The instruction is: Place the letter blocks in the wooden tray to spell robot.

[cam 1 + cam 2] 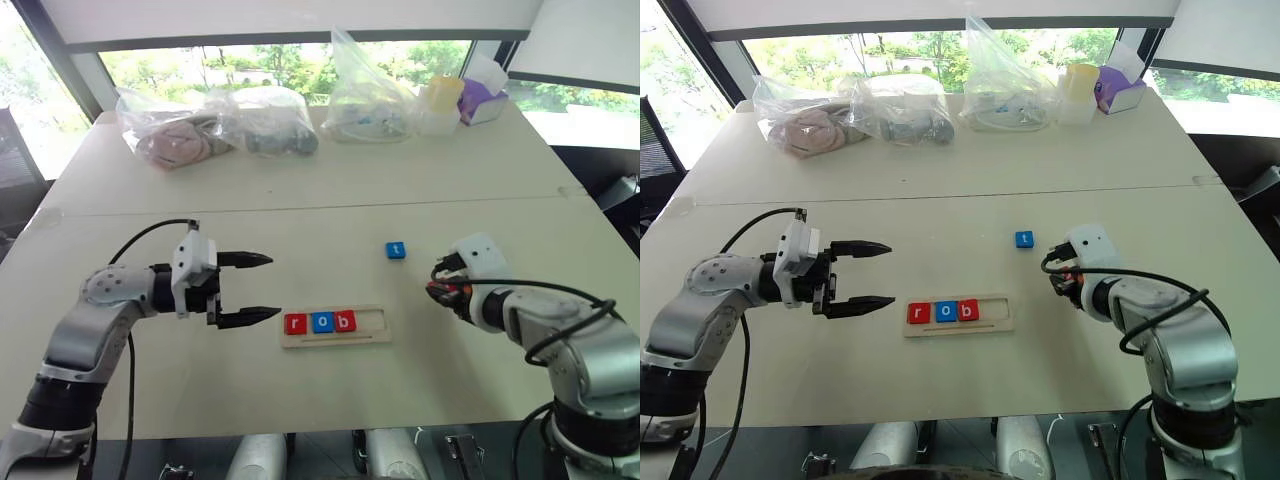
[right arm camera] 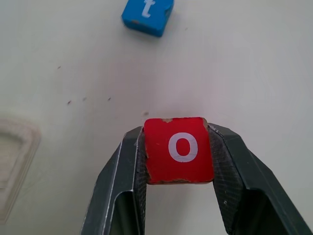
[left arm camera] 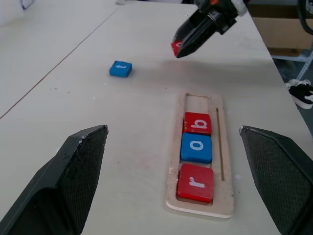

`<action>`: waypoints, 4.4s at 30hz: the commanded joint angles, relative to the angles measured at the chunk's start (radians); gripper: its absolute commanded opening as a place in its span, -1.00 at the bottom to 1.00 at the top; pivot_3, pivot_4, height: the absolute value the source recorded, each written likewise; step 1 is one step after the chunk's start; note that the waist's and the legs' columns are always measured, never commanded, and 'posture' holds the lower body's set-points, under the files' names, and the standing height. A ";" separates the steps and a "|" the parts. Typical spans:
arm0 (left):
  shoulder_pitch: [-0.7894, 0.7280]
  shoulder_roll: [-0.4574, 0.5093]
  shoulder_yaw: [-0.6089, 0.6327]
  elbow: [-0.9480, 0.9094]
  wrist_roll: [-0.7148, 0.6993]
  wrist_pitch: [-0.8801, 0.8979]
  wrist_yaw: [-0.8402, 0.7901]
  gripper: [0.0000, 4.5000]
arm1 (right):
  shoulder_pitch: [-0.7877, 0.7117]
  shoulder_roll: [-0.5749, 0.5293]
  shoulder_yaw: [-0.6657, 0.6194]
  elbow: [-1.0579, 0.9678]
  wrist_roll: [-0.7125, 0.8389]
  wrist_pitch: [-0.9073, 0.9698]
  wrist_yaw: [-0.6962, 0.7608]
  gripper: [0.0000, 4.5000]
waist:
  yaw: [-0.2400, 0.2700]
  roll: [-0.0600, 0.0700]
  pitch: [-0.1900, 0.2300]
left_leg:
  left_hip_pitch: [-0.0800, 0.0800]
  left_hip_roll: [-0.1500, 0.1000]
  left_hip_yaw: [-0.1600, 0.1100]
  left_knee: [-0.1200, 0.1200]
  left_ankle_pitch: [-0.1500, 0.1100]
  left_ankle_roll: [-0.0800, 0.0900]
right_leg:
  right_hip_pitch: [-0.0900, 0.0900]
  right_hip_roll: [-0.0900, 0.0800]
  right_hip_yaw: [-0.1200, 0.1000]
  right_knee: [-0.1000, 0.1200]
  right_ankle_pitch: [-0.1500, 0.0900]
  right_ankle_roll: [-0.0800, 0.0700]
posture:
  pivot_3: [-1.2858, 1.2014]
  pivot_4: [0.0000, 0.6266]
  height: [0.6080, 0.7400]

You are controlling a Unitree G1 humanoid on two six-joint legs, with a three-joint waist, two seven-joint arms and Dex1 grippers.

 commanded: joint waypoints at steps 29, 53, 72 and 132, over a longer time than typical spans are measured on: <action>-0.007 -0.016 -0.014 -0.024 -0.009 0.011 -0.082 1.00 | 0.007 -0.466 -0.081 0.022 0.381 -0.222 0.300 0.98 | -0.001 0.005 0.003 | -0.001 0.000 0.002 0.001 0.000 0.000 | 0.000 -0.001 0.000 -0.001 -0.003 0.000 | 0.03 -0.52 1.00; 0.034 0.003 0.015 -0.065 -0.019 0.014 -0.032 1.00 | 0.022 -0.550 0.289 0.759 -0.095 -1.315 0.910 0.98 | 0.000 -0.003 0.002 | 0.001 0.001 0.002 0.001 0.000 0.003 | 0.003 -0.002 0.000 -0.002 0.000 0.000 | 0.03 -0.52 1.00; 0.039 0.005 0.021 -0.081 -0.015 0.022 0.001 1.00 | -0.067 -0.499 0.325 0.532 -0.128 -1.270 0.892 -0.51 | 0.001 -0.002 0.002 | 0.001 0.001 0.002 0.001 0.000 0.003 | 0.002 -0.001 0.000 -0.002 0.000 0.000 | 0.03 -0.52 1.00; 0.111 0.008 0.033 -0.169 -0.039 0.054 0.098 1.00 | -0.242 -0.321 0.463 0.499 -0.181 -1.109 0.811 0.97 | 0.001 -0.002 0.002 | 0.000 0.000 0.001 0.001 0.000 0.003 | 0.002 -0.002 0.000 -0.002 0.000 0.000 | 0.03 -0.52 1.00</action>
